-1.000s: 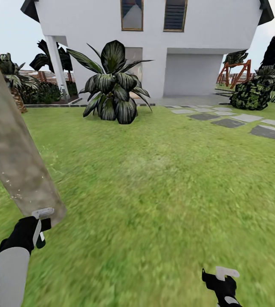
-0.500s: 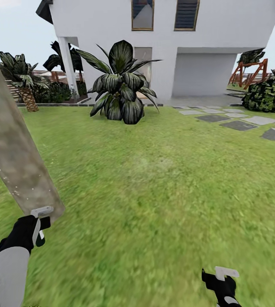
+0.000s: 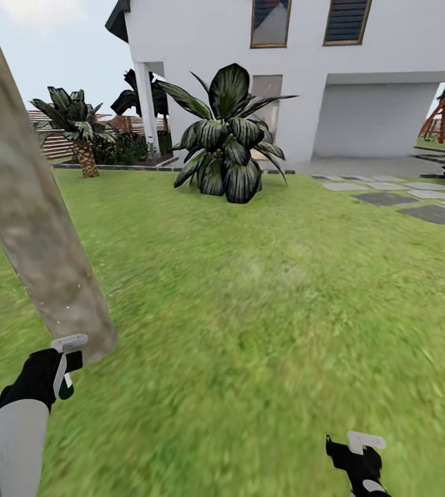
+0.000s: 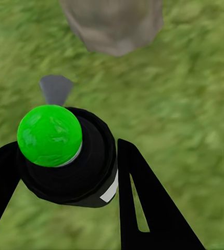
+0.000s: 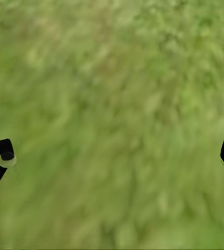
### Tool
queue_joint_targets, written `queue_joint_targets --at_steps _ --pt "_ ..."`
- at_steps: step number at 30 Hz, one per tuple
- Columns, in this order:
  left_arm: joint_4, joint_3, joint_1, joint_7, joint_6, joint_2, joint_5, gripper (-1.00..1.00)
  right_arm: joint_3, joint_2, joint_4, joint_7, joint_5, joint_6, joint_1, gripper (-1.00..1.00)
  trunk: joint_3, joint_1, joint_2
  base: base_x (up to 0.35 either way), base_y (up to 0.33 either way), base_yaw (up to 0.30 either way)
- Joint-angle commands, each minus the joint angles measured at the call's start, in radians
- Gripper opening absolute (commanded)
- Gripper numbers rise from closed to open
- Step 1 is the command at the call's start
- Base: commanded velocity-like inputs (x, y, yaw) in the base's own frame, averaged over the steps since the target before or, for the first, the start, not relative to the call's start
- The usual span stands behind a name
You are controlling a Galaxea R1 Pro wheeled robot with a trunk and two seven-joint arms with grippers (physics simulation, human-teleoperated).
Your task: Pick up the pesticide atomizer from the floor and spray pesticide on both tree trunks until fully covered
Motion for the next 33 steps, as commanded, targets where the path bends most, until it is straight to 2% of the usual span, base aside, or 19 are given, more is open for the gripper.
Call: queue_joint_targets --at_steps 1,14,26,33 --pt "-0.001 0.001 -0.001 0.003 0.004 -0.001 0.001 -1.0 -0.006 0.0 0.001 -0.004 0.011 -0.003 -0.001 1.0 -0.001 0.0 0.0 0.229 -0.195 0.068" --pt "-0.001 0.001 -0.001 0.003 0.003 -0.001 0.001 -1.0 -0.006 0.0 0.001 -0.004 0.011 -0.003 -0.001 1.0 -0.001 0.0 0.0 0.194 -0.217 0.028" --pt "-0.001 0.001 -0.001 0.008 0.003 0.001 0.0 -1.0 -0.006 0.0 0.001 -0.004 0.011 -0.003 -0.001 1.0 -0.001 0.0 0.0 0.164 -0.241 0.269" --pt "-0.005 0.0 0.002 0.004 0.004 0.003 0.001 -1.0 -0.007 0.0 0.001 -0.004 0.011 -0.003 -0.001 1.0 -0.001 0.0 0.0 0.036 -0.029 0.277"
